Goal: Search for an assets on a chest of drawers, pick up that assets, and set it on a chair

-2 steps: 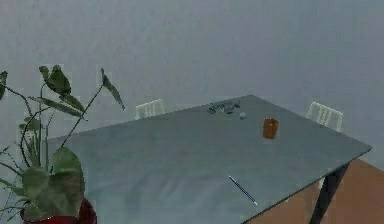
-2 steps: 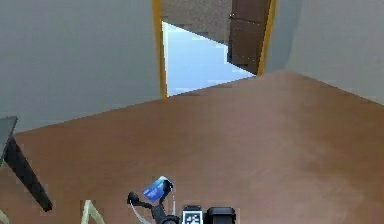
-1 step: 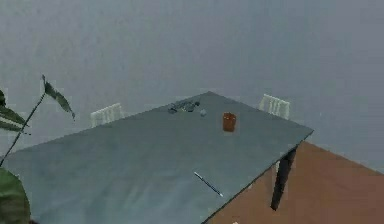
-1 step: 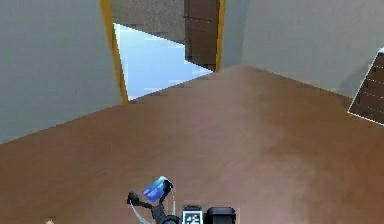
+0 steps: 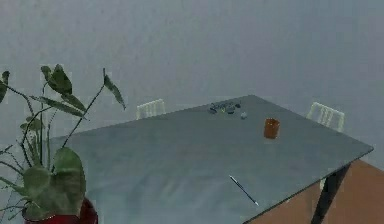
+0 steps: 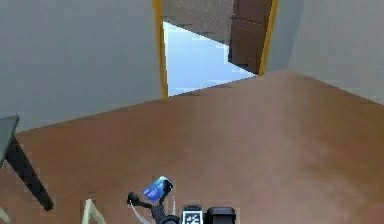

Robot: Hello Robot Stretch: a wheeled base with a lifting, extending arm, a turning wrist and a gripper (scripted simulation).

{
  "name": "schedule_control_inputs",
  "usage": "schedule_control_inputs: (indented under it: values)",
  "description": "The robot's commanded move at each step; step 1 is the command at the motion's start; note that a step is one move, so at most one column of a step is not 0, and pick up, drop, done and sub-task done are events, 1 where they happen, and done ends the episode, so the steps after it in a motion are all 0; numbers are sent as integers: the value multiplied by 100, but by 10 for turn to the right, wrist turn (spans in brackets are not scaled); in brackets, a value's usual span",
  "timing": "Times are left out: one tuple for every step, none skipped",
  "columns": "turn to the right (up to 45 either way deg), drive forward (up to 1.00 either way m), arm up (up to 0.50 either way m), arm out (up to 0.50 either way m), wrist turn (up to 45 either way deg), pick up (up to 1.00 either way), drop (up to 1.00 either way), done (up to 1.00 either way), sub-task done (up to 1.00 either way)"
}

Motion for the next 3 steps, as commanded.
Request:
schedule_control_inputs:
  values:
    - [60, 0, 0, 0, 0, 0, 0, 0, 0]
    - [450, 0, 0, 0, 0, 0, 0, 0, 0]
    - [300, 0, 0, 0, 0, 0, 0, 0, 0]
